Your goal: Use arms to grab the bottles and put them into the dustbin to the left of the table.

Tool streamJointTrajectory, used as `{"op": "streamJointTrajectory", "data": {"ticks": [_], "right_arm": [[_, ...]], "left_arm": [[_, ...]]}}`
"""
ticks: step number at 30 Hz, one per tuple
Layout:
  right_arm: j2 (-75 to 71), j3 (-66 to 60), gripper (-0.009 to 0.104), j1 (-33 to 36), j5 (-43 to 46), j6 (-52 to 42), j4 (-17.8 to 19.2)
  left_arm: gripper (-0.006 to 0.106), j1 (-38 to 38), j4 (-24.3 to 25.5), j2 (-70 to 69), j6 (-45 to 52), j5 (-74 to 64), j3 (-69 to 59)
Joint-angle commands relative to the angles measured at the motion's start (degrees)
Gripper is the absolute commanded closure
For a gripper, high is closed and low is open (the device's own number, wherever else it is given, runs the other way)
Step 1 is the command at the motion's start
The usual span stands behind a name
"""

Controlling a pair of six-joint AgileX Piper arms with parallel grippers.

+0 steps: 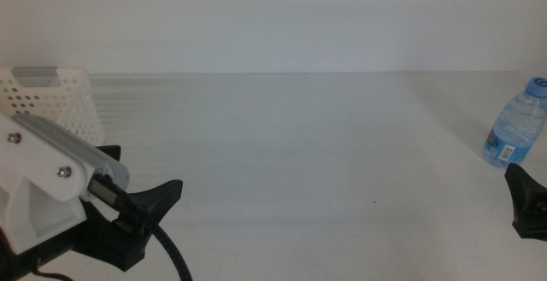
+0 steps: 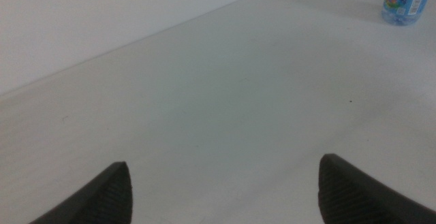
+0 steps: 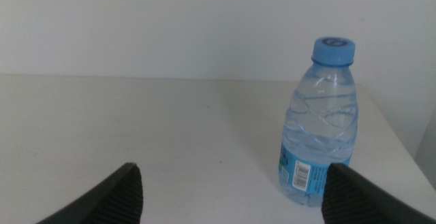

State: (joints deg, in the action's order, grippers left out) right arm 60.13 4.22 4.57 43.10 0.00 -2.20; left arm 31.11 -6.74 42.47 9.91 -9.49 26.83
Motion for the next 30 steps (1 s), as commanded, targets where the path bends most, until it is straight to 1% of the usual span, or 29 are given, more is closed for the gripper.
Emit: {"op": "streamJointTrajectory", "data": {"ticks": [1,6,11,17,20,25,29,30], "right_arm": [[2.6,1.6,0.018,-0.2,7.9,0.0,-0.4],[8.3,1.6,0.018,-0.2,12.9,-0.7,-2.7],[13.2,1.6,0.018,-0.2,14.9,-0.8,-3.0],[20.2,1.6,0.018,-0.2,24.3,-0.9,-7.8],[22.5,1.8,0.017,-0.2,27.4,-0.9,-8.6],[25.3,4.7,0.008,-0.2,25.9,-0.9,-7.5],[27.5,8.1,0.000,-0.2,24.7,-2.5,-7.8],[28.0,8.9,-0.001,-0.2,23.9,-3.5,-8.1]], "left_arm": [[0.010,0.3,-0.8,-0.3,-0.9,4.3,1.7],[0.010,0.3,-0.8,-0.3,-0.9,4.3,1.7],[0.010,0.3,-0.8,-0.3,-0.9,4.3,1.7],[0.010,0.3,-0.8,-0.3,-0.9,4.3,1.7],[0.010,0.3,-0.8,-0.3,-0.9,4.3,1.7],[0.010,0.3,-0.8,-0.3,-0.9,4.3,1.7],[0.010,0.3,-0.8,-0.3,-0.9,4.3,1.7],[0.010,0.3,-0.8,-0.3,-0.9,4.3,1.7]]}}
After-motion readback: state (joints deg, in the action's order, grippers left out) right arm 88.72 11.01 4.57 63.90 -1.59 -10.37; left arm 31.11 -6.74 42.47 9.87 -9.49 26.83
